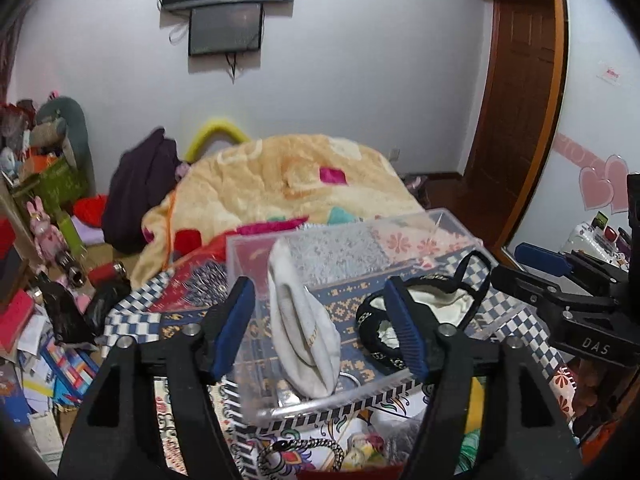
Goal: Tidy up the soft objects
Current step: 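Grasp the red pouch with the left tool while the right grasps the yellow sponge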
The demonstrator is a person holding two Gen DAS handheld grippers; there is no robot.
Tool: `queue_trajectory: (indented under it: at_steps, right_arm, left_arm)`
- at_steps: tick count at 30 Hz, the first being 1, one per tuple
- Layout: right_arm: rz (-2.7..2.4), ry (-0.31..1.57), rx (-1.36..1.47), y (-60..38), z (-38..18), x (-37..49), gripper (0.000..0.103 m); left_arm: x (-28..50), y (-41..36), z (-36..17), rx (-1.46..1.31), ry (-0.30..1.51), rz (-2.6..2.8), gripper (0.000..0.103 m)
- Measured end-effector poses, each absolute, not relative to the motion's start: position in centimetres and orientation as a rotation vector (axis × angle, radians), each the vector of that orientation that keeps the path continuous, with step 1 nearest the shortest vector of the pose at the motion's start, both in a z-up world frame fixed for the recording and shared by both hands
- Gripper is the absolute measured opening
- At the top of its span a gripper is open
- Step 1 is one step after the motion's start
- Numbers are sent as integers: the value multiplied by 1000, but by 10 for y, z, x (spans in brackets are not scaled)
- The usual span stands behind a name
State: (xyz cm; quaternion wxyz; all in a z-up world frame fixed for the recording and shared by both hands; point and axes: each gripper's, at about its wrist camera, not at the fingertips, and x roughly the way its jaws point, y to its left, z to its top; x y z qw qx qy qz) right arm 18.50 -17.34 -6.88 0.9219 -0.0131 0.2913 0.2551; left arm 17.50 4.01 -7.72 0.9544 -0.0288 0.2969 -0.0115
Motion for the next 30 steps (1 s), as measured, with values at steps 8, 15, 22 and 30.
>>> queue_trajectory:
  at_steps: [8, 15, 22, 30]
  right_arm:
    - [562, 519, -13, -179, -55, 154, 76]
    - [565, 525, -9, -174, -69, 135, 80]
    - [585, 605, -16, -162, -101, 133, 80]
    - [617, 683, -34, -151, -127, 129, 79]
  left_arm:
    - [136, 45, -58, -99, 511, -10, 94]
    - [123, 43, -79, -94, 561, -17, 94]
    - [104, 34, -107, -102, 616, -34, 94]
    - [92, 27, -145, -108, 702, -51, 94]
